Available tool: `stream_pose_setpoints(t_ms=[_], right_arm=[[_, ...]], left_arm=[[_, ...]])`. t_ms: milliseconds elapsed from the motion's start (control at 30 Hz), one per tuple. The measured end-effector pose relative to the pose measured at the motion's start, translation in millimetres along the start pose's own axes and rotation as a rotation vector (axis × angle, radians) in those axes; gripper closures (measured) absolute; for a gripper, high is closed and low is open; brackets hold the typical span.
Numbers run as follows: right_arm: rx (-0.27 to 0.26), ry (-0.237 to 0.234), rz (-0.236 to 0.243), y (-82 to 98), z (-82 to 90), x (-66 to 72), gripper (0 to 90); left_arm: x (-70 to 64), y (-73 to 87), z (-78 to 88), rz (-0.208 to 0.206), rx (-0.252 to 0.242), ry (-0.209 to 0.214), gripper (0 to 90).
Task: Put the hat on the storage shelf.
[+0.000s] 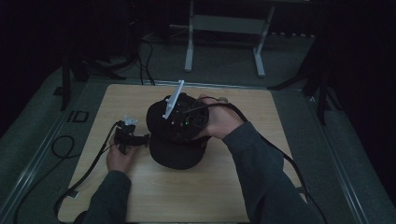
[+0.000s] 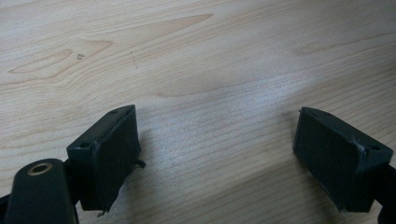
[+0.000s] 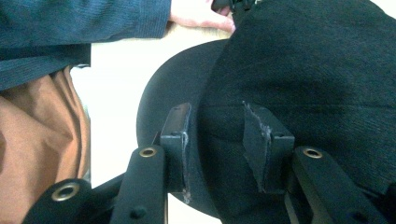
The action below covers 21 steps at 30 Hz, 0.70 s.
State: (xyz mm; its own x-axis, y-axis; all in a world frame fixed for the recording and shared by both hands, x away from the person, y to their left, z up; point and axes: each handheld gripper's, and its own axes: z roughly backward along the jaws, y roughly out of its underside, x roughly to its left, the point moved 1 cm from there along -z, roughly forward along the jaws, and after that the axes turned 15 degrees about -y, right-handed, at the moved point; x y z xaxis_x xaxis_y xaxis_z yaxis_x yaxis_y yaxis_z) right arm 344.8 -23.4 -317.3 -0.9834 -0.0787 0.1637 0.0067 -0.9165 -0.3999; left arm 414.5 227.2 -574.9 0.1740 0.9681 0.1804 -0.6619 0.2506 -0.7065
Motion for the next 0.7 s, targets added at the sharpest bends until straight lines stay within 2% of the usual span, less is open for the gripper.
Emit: stream_pose_setpoints(t_ms=[133, 200, 333, 400, 533, 633, 700], right_arm=[[-0.011, 0.017, -0.019, 3.7, 4.6, -0.6, 62.6], [-0.039, 0.012, -0.026, 7.6, 6.8, -0.4, 62.9], [-0.031, 0.043, -0.053, 16.8, 10.1, -2.0, 62.1], [-0.052, 0.042, -0.069, 21.1, 13.1, -1.8, 61.6], [-0.068, 0.080, -0.114, 30.6, 18.0, -5.8, 61.0], [-0.090, 0.083, -0.135, 37.4, 20.2, -7.7, 60.9], [-0.084, 0.094, -0.148, 42.7, 20.2, -9.2, 60.5]], left_arm=[[-0.1, 0.0, -0.1, 0.001, -0.001, -0.001, 14.0], [-0.1, 0.0, -0.1, 0.001, -0.001, -0.001, 14.0], [-0.2, 0.1, 0.0, 0.001, -0.001, 0.000, 14.0], [-0.2, 0.1, 0.0, 0.001, -0.001, 0.000, 14.0], [-0.2, 0.1, -0.1, 0.002, -0.001, -0.001, 14.0], [-0.2, 0.1, -0.1, 0.002, -0.001, -0.001, 14.0], [-0.2, 0.1, 0.0, 0.001, -0.001, 0.000, 14.0]])
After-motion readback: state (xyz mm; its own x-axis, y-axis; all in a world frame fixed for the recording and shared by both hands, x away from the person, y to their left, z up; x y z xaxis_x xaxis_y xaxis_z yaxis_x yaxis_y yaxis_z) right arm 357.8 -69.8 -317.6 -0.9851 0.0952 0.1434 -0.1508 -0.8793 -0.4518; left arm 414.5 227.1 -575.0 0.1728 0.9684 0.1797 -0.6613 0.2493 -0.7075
